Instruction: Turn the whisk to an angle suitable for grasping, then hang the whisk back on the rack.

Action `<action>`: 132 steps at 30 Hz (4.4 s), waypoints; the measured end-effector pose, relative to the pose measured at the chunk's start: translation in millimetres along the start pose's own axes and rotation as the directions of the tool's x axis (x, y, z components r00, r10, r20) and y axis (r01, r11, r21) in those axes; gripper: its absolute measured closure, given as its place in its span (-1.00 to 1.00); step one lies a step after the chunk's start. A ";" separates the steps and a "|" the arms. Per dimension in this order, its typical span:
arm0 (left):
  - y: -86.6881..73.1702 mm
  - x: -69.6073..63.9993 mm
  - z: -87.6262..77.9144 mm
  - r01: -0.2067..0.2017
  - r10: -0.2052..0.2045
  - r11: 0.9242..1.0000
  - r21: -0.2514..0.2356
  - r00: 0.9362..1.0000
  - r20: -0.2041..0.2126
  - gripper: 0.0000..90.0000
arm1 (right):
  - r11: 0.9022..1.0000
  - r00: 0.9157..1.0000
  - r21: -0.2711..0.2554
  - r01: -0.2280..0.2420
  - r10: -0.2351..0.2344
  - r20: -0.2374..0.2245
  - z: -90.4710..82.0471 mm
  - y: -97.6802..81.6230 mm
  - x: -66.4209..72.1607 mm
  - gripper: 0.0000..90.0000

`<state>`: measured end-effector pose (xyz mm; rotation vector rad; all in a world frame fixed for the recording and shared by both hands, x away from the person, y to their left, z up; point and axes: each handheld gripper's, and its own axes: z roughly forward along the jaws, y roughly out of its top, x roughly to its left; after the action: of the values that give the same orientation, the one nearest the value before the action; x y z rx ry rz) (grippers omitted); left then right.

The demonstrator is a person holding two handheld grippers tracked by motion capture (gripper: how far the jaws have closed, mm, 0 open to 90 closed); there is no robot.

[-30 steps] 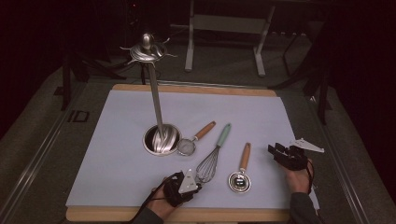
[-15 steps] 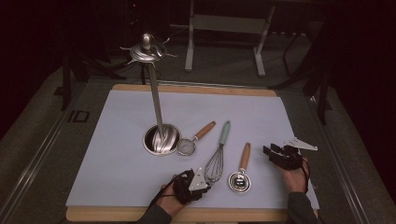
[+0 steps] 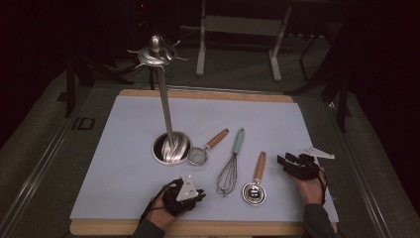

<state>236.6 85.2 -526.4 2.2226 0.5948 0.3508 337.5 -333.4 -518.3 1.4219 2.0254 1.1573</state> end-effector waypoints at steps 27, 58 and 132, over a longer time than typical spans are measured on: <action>-66.5 71.1 -54.3 0.218 -0.228 0.973 -0.070 0.950 -0.214 0.76 | 0.997 0.991 0.071 0.020 -0.010 -0.133 22.5 50.3 56.2 0.29; -68.6 71.0 -52.5 0.233 -0.246 0.969 -0.081 0.926 -0.287 0.74 | 0.911 0.979 0.400 -0.100 0.161 -0.122 119.1 76.4 95.2 0.03; -70.8 72.7 -58.5 0.256 -0.291 0.955 -0.150 0.907 -0.305 0.69 | 0.950 0.966 0.304 0.069 0.012 -0.257 90.2 125.6 151.2 0.54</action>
<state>252.0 200.7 -538.1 1.9562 1.0298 0.5932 413.8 -143.2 -449.1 1.4376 2.4935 1.0931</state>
